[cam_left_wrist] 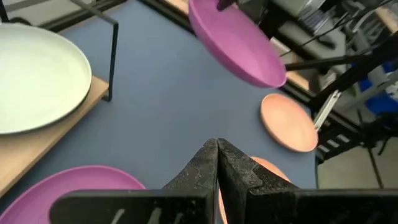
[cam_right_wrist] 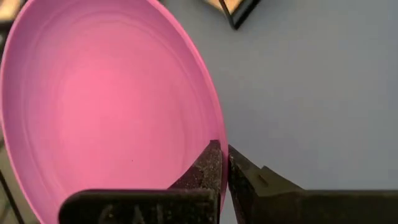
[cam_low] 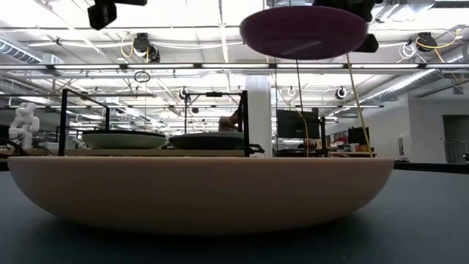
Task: Place and stack plates onto a shelf
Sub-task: Stack the right violet plate on top of the light blue plate on the shelf
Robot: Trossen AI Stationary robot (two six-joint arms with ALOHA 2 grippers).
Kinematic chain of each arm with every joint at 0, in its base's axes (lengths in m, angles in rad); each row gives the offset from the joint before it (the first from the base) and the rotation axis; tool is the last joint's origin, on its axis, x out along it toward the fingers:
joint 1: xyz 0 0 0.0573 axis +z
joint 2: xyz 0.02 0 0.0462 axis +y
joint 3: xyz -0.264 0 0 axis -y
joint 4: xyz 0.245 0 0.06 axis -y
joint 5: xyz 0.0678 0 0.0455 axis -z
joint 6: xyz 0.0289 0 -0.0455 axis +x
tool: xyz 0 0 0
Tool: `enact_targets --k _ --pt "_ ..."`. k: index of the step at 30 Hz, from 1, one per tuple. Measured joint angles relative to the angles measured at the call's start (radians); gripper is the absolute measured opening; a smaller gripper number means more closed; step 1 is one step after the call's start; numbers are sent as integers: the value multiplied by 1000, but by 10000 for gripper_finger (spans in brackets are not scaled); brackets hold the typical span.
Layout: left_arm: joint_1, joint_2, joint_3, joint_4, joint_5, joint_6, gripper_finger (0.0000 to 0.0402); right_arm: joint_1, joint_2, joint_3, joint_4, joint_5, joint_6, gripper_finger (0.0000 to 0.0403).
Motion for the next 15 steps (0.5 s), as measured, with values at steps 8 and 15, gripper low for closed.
enact_targets --k 8,15 --pt "0 -42 0 -39 0 1 12 10 0 1 157 4 236 0" --pt "-11 -42 0 -54 0 -6 12 10 3 1 395 79 289 0"
